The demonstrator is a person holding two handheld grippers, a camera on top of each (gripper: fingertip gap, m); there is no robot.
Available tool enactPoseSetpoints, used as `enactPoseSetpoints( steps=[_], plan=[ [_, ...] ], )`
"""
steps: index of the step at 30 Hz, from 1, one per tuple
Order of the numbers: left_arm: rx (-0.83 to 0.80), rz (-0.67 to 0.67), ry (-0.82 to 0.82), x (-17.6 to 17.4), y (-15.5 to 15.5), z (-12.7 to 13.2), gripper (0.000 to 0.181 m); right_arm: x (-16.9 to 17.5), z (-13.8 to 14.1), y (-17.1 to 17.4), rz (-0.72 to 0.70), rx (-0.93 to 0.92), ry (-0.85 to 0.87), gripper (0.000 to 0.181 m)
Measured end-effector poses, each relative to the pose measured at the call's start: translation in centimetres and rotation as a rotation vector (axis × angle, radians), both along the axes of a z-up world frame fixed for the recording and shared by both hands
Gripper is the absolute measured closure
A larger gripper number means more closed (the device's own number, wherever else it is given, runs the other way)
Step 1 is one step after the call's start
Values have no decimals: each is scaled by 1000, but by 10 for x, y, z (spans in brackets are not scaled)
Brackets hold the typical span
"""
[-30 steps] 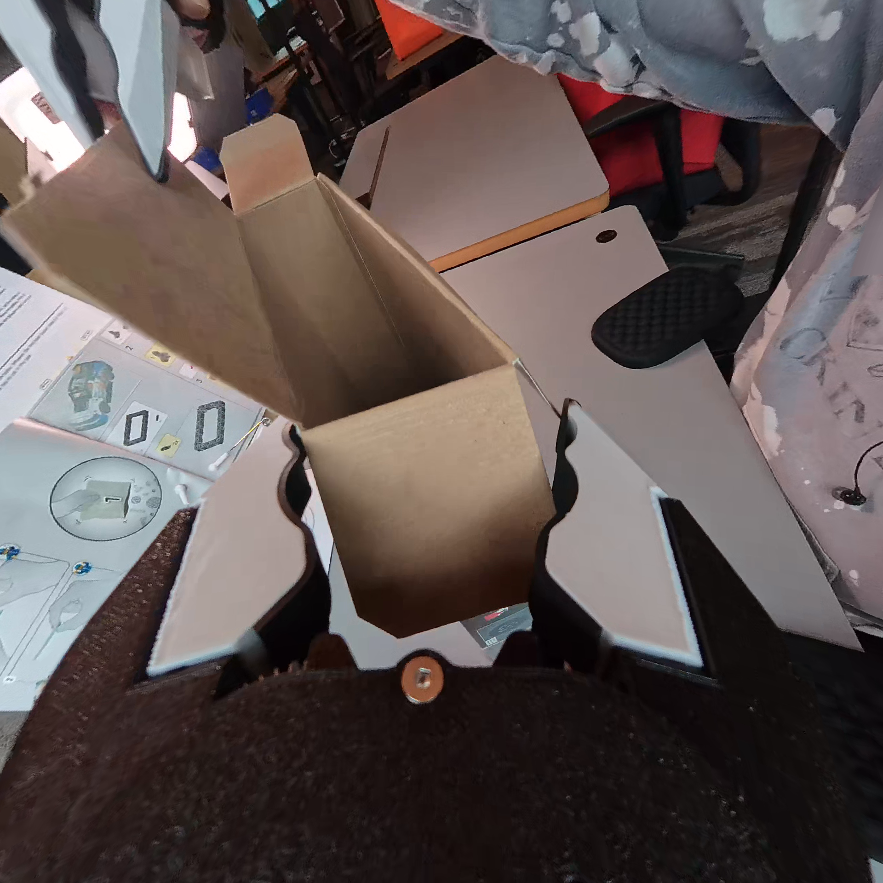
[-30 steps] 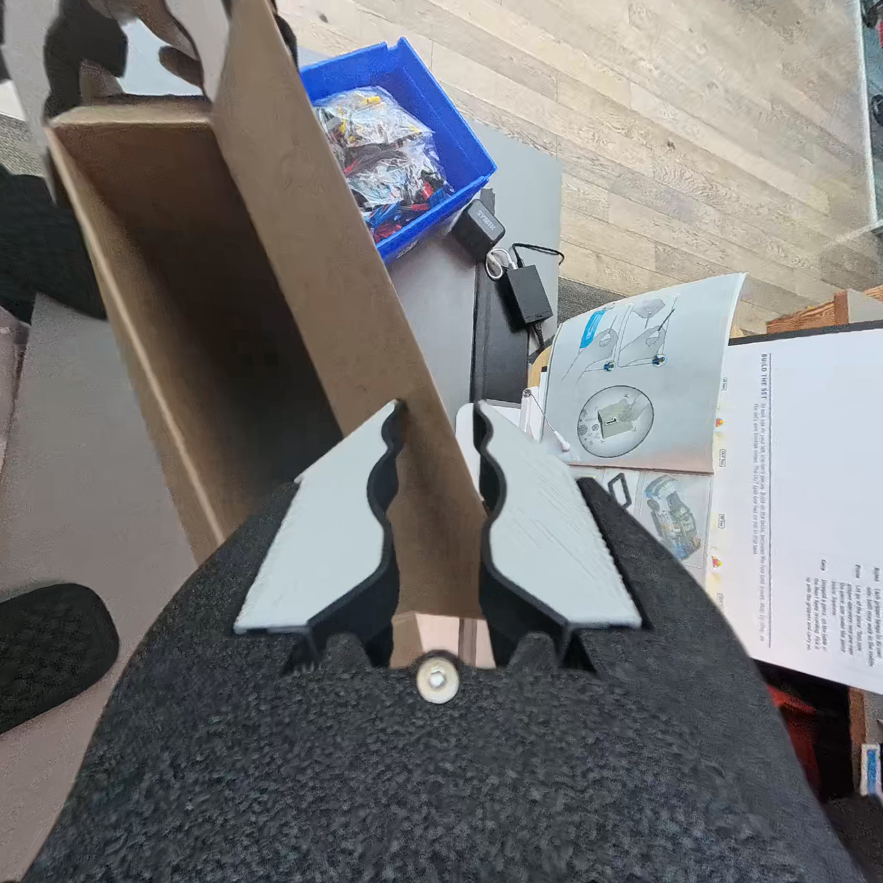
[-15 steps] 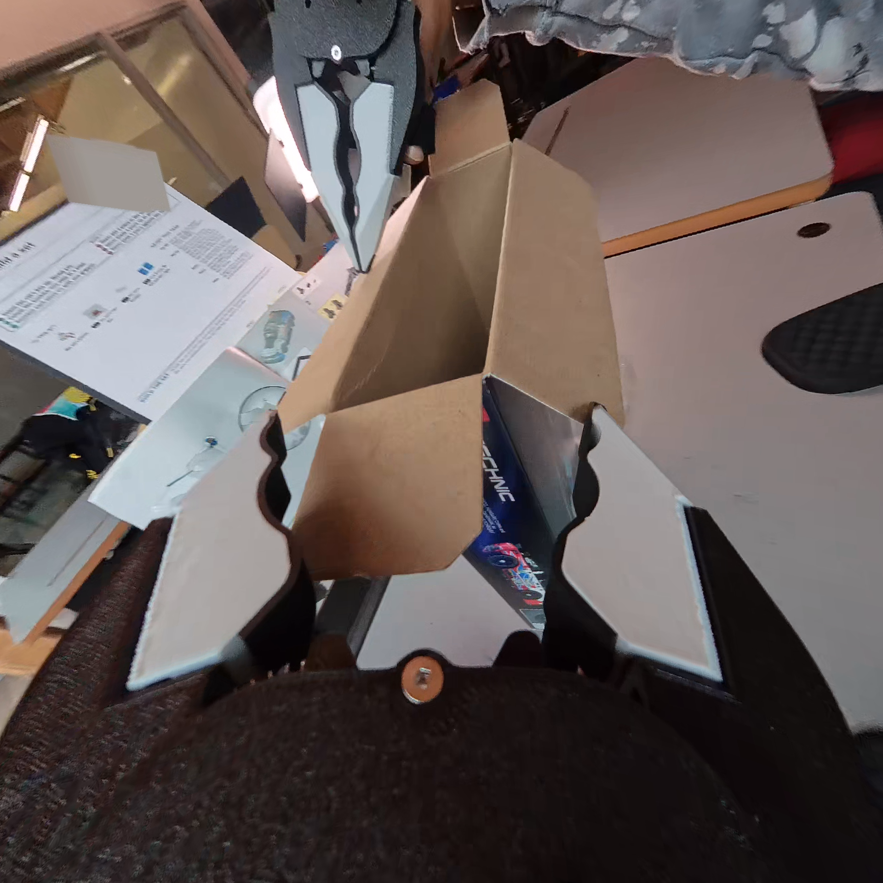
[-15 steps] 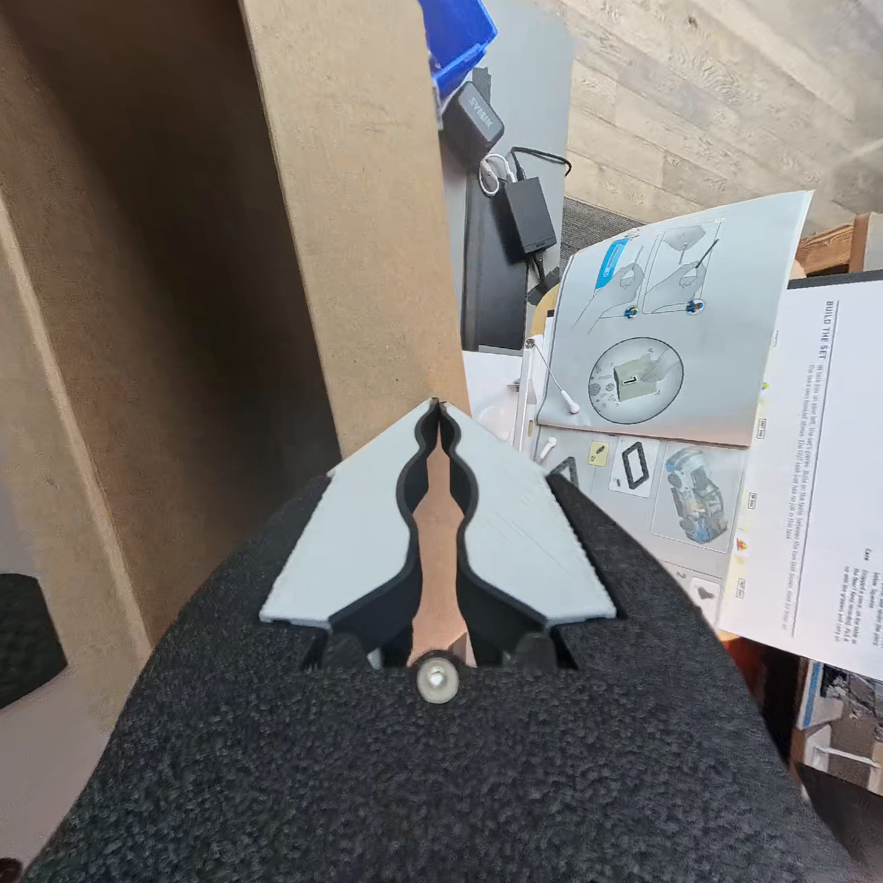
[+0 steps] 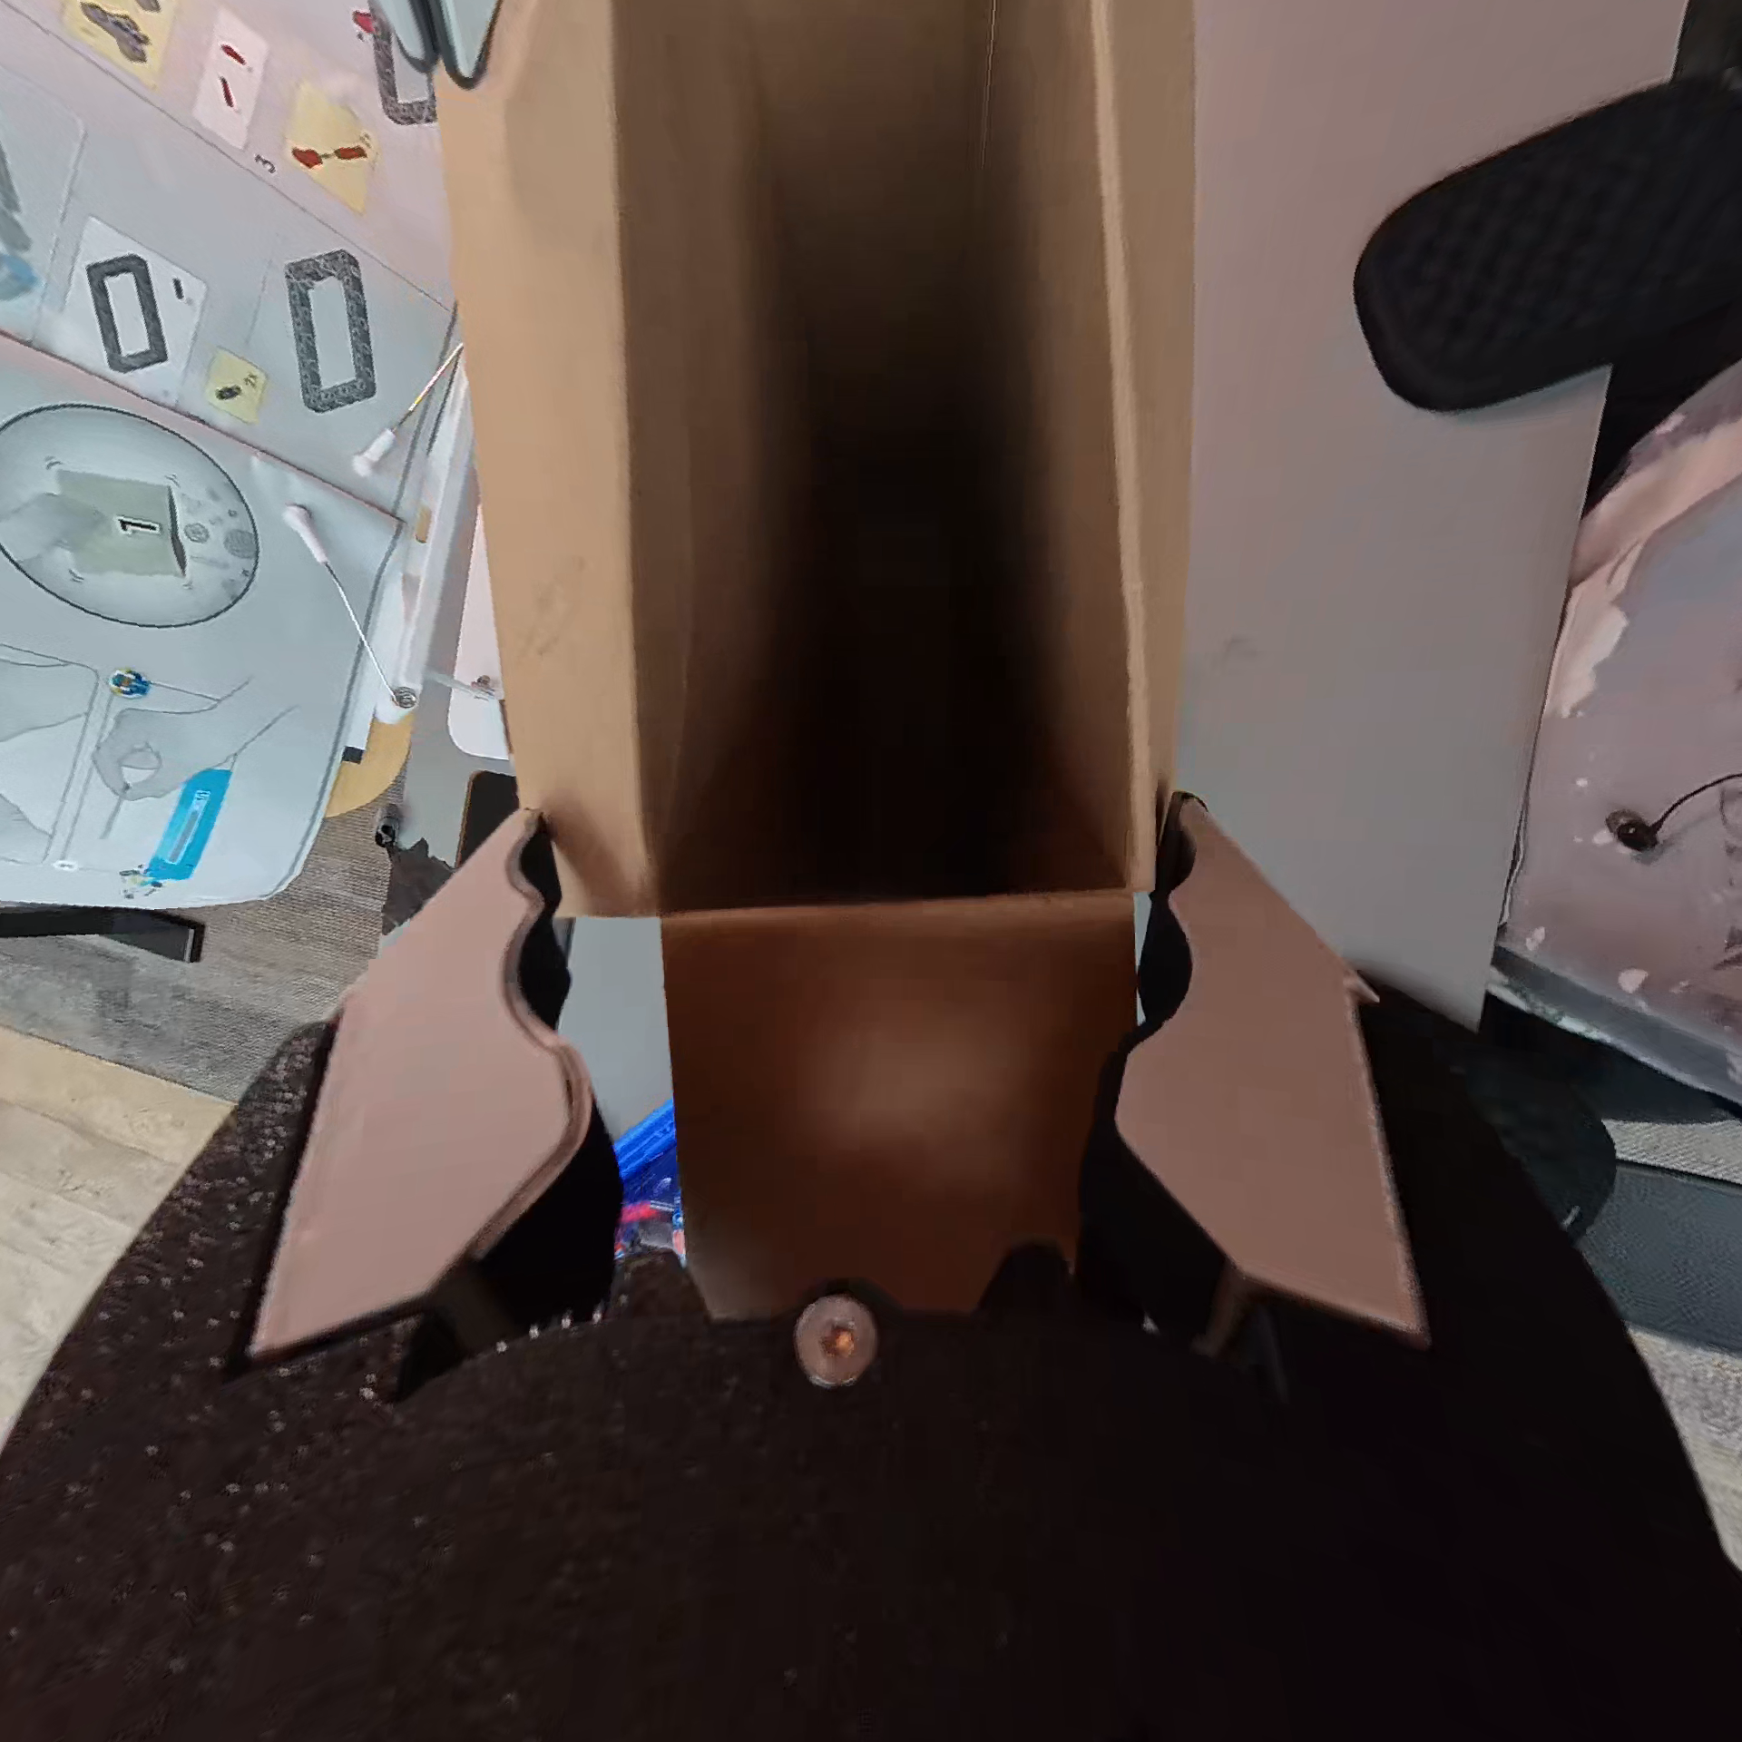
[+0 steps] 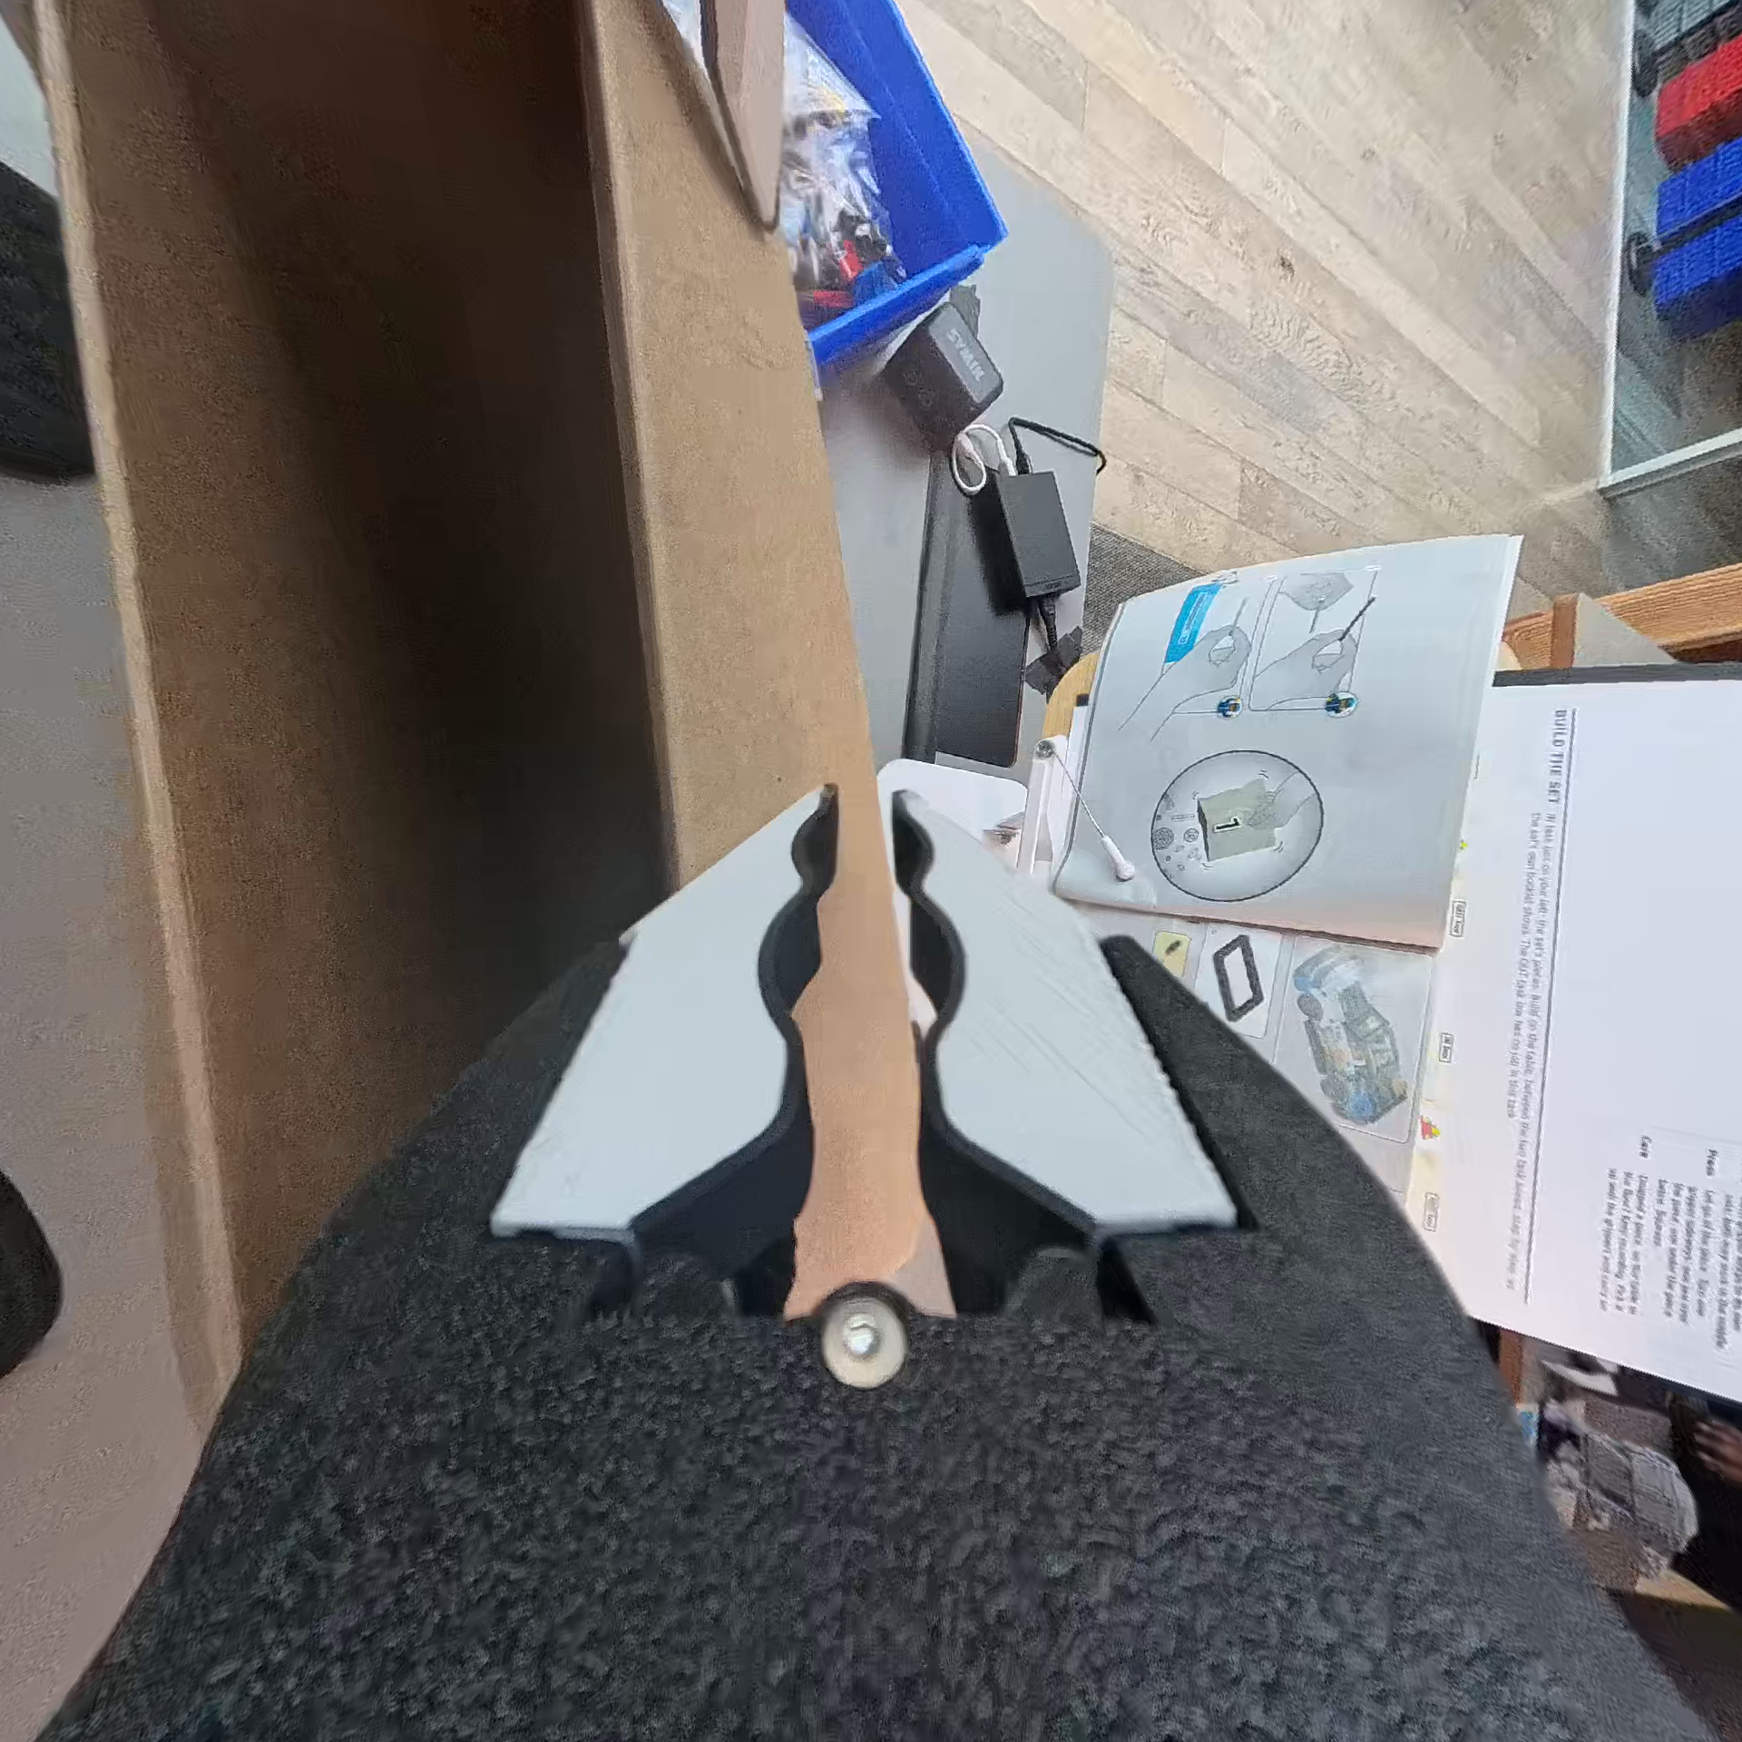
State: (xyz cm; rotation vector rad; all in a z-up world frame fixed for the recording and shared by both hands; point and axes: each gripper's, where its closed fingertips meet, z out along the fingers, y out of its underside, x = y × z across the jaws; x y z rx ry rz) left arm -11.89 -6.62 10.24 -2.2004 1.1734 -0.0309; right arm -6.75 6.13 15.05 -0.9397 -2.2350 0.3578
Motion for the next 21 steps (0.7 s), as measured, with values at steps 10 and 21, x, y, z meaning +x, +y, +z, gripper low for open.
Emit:
enactPoseSetpoints(
  steps=[10, 21],
  plan=[
    [109, -75, 62, 34, -26, -14, 82, 110, -13, -79, 30, 76, -65, 83],
    [497, -141, 209, 88, -81, -81, 80, 151, -116, -81, -116, 673, 99, 84]
  ],
)
